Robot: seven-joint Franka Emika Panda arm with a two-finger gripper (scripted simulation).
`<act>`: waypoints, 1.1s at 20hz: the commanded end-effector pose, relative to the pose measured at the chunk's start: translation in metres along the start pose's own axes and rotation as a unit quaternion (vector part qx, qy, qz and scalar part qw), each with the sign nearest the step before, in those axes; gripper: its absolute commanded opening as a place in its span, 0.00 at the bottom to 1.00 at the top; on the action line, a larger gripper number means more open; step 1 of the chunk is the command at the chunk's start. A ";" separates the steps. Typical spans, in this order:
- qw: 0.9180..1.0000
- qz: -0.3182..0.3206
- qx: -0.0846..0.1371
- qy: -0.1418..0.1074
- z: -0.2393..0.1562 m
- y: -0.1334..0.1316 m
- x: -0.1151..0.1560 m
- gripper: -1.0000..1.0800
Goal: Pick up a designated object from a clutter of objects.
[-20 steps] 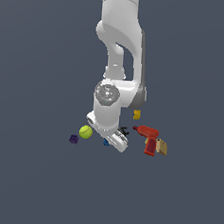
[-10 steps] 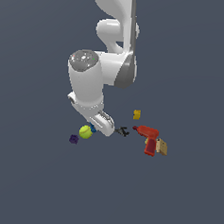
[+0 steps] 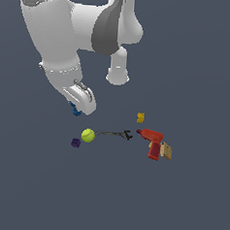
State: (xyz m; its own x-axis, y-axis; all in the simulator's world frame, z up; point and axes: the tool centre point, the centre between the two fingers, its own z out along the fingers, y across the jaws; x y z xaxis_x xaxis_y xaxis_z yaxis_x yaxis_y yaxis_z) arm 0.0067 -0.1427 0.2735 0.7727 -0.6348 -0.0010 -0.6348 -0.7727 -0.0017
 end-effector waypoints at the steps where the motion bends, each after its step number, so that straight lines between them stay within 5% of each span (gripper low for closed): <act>1: 1.000 0.000 0.000 0.000 -0.025 0.016 0.006 0.00; 11: 1.000 -0.001 -0.001 0.000 -0.093 0.056 0.026 0.00; 22: 1.000 -0.002 -0.001 0.000 -0.108 0.064 0.032 0.00</act>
